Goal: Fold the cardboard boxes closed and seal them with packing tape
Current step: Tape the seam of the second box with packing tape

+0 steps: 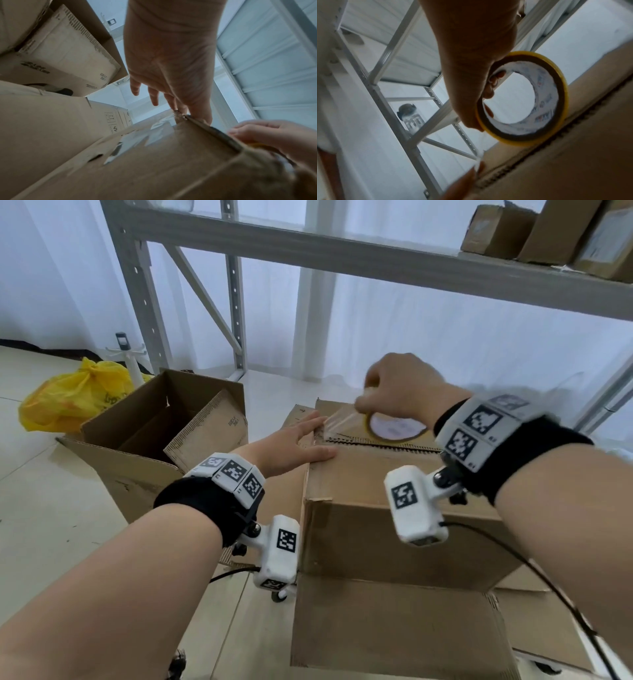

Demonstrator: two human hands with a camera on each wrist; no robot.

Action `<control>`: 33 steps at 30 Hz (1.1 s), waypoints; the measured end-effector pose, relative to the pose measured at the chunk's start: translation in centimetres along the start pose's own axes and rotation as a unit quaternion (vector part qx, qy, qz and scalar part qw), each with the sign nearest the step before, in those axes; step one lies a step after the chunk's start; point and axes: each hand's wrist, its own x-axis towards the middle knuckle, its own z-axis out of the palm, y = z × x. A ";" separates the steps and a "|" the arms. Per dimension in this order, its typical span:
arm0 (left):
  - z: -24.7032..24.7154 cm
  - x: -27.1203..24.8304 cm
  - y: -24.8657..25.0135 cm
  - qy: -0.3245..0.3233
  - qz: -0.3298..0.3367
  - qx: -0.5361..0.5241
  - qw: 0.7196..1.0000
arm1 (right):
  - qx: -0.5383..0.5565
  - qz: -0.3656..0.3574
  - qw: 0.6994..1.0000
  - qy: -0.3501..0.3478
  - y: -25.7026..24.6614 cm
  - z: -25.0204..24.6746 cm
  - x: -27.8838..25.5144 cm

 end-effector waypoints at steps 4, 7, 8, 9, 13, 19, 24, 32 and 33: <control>0.4 0.0 0.4 -0.018 -0.008 0.017 1.000 | -0.018 0.039 0.999 -0.031 1.3 0.2 -1.0; 0.7 -0.1 0.4 -0.027 -0.025 0.011 0.999 | -0.048 0.045 0.997 -0.035 0.7 0.3 -1.0; 0.9 -0.1 0.5 -0.027 -0.026 0.009 0.999 | -0.062 0.045 0.996 -0.036 0.5 0.3 -1.0; 1.1 -0.1 0.5 -0.025 -0.025 0.012 0.999 | -0.078 0.044 0.995 -0.038 0.4 0.2 -1.0; 1.4 -0.1 0.9 -0.021 -0.010 0.082 0.996 | -0.136 0.031 0.988 -0.060 -0.1 0.3 -1.3; 1.1 -0.3 2.4 -0.055 0.000 0.255 0.965 | -0.174 0.025 0.983 -0.057 -0.5 0.8 -1.5; 1.0 -0.3 3.4 -0.073 -0.008 0.322 0.944 | -0.189 0.002 0.981 -0.054 -0.6 1.2 -1.5; 1.7 -0.5 4.6 -0.092 0.016 0.375 0.922 | -0.113 -0.007 0.994 -0.004 -0.3 1.5 -0.9; 1.9 -0.5 4.8 -0.098 0.020 0.378 0.920 | -0.116 -0.008 0.993 -0.004 -0.4 1.6 -0.8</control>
